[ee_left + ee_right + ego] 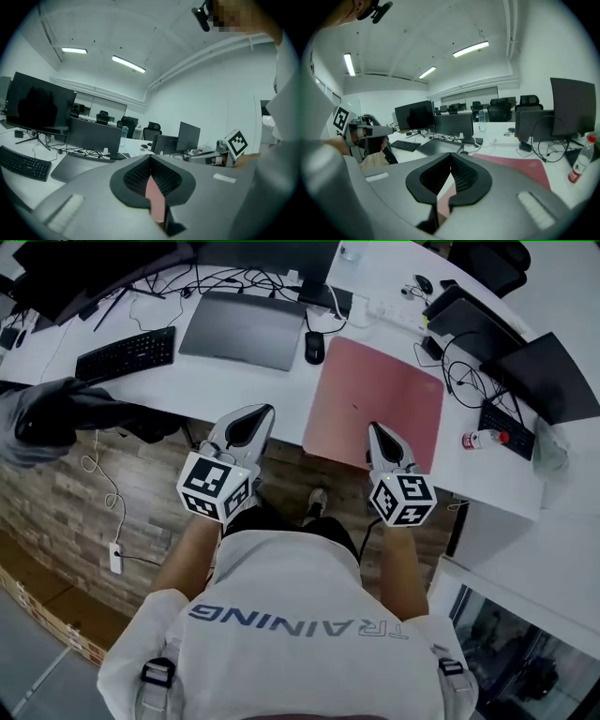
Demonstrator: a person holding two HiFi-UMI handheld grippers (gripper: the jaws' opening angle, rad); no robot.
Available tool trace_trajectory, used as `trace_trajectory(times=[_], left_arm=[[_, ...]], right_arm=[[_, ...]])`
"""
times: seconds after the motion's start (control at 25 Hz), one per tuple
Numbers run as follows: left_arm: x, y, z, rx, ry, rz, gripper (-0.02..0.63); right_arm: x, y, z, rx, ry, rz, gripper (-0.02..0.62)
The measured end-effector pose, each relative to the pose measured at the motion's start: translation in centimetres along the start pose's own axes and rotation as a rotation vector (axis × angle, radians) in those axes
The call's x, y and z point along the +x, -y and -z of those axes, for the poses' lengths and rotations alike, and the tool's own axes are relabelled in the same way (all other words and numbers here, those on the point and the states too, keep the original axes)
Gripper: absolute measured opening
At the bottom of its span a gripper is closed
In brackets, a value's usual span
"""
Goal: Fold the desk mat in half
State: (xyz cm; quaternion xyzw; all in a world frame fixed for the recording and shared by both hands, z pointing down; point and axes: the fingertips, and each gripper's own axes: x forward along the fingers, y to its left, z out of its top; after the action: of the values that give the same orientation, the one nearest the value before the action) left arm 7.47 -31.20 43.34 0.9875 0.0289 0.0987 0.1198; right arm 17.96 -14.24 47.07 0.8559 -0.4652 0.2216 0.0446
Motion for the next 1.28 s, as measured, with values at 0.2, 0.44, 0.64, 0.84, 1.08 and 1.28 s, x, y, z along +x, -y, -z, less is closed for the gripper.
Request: trace_trajectory(times=[0.2,0.44,0.64,0.84,1.08,1.28], left_arm=[[-0.3,-0.4,1.3,-0.026,-0.026,0.002,0.0],[-1.6,-1.0,3.3,-0.077,-0.056,-0.065,0.0],[-2.6,-1.3,5.1,-0.1,-0.083,-0.125,0.0],[-3.5,-1.6,7.0,-0.117,-0.116,-0.145,0.0],[-5.1,-2.5,8.4,-0.151,-0.144,-0.167,0.0],[-5.4,-3.5,8.6,-0.155,-0.143,-0.173,0.0]], right_arm=[[2.0,-1.3,4.6,-0.037,-0.174,-0.038,0.123],[5.7,-3.8,13.1,-0.214,-0.418,-0.121,0.161],[8.0,-6.0,20.4,-0.363,-0.573,-0.174,0.163],[9.8,-6.9,24.5,-0.556,-0.65,-0.189,0.163],[11.6,-6.6,25.3,-0.715,-0.676,-0.117,0.16],[12.4,-6.4,25.9,-0.847,-0.68,-0.031,0.124]])
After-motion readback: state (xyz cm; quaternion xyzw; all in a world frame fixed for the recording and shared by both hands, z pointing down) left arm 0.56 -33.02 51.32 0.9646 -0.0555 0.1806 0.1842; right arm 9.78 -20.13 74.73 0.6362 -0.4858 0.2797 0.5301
